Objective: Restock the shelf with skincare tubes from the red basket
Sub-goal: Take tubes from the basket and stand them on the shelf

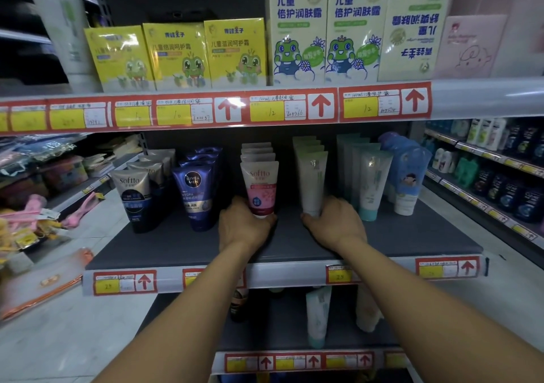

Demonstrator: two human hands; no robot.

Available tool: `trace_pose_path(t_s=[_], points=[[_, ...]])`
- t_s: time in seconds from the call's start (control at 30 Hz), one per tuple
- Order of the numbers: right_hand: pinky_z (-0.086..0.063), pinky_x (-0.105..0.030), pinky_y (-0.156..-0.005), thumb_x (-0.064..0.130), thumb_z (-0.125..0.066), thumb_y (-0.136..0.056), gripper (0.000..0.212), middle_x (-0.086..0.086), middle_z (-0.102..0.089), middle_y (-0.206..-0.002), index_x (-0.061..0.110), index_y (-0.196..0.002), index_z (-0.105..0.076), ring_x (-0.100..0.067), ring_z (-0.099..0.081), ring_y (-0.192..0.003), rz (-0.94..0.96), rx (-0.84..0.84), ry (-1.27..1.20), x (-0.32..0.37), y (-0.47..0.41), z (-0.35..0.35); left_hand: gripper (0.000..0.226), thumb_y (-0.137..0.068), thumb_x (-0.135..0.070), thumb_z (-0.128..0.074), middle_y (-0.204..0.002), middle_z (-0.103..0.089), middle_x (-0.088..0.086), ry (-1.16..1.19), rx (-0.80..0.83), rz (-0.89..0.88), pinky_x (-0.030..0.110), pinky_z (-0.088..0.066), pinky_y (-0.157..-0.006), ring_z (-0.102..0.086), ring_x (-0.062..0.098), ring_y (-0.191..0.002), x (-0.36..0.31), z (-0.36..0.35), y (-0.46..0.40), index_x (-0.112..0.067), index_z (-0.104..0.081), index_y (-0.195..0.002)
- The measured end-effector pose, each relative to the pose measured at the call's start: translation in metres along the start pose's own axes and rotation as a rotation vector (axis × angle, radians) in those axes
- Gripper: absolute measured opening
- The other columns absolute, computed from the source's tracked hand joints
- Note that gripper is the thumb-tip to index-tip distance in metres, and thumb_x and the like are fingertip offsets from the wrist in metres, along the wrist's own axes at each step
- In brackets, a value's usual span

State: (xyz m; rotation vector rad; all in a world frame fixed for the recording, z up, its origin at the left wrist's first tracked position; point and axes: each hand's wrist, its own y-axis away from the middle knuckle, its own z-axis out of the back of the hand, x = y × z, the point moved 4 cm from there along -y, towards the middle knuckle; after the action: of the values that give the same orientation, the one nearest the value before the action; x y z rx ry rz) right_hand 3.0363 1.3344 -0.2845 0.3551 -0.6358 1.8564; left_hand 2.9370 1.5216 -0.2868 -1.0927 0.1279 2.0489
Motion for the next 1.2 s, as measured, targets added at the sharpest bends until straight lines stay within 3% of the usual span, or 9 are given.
trace_pose_path(t_s=[0.97,1.2], points=[[-0.056,-0.037,-0.074,0.057,-0.072,-0.085,0.058,-0.013,-0.066,-0.112,0.008,-0.113,-0.062,-0.031,-0.066,-0.100,-0.019,-0.053,0.006,-0.0022,-0.0010,-0.0012,0.062,-0.076,-0.051,-0.085,-0.118,-0.072,0.010,-0.004,-0.011,0.000,0.045,-0.058,-0.092,-0.066,0.034,-0.112,-0.0004,-0.0001,0.0016,-0.014,-0.061,-0.119],[-0.058,-0.040,-0.080,0.060,-0.077,-0.078,0.068,-0.013,-0.064,-0.116,0.008,-0.117,-0.060,-0.031,-0.065,-0.104,-0.031,-0.040,-0.012,-0.0018,-0.0014,-0.0017,0.060,-0.075,-0.046,-0.084,-0.118,-0.068,0.012,0.009,-0.015,0.003,0.048,-0.056,-0.095,-0.063,0.036,-0.113,-0.0022,-0.0018,0.0033,-0.012,-0.055,-0.116]])
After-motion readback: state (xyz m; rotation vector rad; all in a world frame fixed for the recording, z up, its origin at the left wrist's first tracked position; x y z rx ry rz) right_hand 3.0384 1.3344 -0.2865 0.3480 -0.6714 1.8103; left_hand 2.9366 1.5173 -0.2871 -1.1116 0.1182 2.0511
